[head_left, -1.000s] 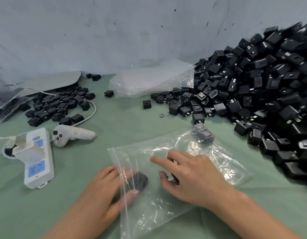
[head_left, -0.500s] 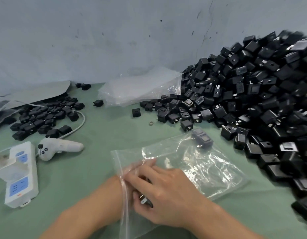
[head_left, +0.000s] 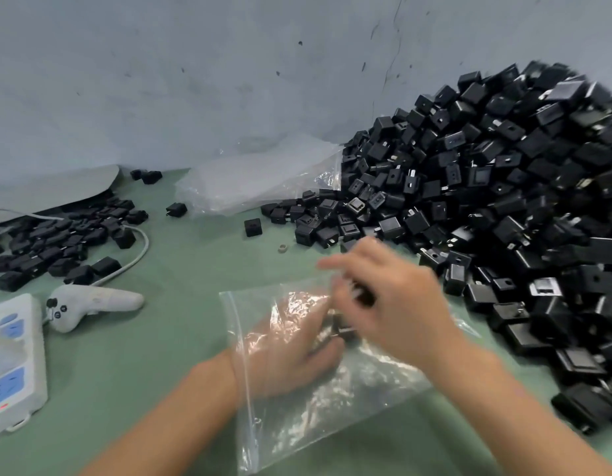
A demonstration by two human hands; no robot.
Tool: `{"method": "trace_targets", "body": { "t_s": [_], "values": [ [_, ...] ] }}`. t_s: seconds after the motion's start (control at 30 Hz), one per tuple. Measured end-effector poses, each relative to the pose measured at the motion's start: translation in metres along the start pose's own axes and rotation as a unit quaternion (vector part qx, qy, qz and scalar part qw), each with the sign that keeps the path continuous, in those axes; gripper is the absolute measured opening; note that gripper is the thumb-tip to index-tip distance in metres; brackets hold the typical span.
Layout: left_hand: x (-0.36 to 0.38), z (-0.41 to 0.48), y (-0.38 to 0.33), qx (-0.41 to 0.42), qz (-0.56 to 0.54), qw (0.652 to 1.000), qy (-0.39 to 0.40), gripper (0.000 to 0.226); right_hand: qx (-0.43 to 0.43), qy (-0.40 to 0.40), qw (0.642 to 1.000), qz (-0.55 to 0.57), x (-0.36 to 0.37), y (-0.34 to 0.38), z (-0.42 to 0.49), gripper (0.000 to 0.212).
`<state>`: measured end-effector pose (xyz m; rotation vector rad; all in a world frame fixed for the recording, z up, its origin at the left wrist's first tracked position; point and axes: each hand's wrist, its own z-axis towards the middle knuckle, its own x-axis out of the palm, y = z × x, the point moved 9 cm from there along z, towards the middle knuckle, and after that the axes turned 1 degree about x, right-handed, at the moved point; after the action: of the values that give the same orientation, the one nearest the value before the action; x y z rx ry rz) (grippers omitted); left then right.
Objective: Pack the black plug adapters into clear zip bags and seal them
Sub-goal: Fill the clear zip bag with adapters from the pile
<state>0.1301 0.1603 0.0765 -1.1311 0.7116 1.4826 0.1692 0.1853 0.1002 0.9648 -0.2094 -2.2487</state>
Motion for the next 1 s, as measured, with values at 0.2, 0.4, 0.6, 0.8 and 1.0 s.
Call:
{"method": "trace_targets", "body": {
  "t_s": [0.2,0.4,0.6,0.8,1.0],
  "values": [
    [0.026,-0.08,0.03,-0.208,-0.03,0.977,0.037,0.014,0.371,0.051,0.916,-0.142,-0.042,-0.135,-0.048,0.029],
    [0.02,-0.049,-0.008,-0.131,-0.099,0.986,0.018,0.009,0.388,0.11,0.888,-0.221,-0.033,-0.135,-0.055,0.034],
    [0.036,-0.036,-0.01,-0.12,-0.17,0.978,0.003,0.025,0.412,0.127,0.88,-0.199,-0.032,-0.142,-0.053,0.036],
    [0.052,-0.016,0.001,-0.146,-0.195,0.97,0.004,0.022,0.415,0.151,0.883,-0.159,-0.031,-0.146,-0.053,0.038],
    [0.062,-0.012,-0.001,-0.148,-0.233,0.961,0.037,0.027,0.408,0.157,0.887,-0.151,-0.031,-0.145,-0.053,0.038]
  ]
}}
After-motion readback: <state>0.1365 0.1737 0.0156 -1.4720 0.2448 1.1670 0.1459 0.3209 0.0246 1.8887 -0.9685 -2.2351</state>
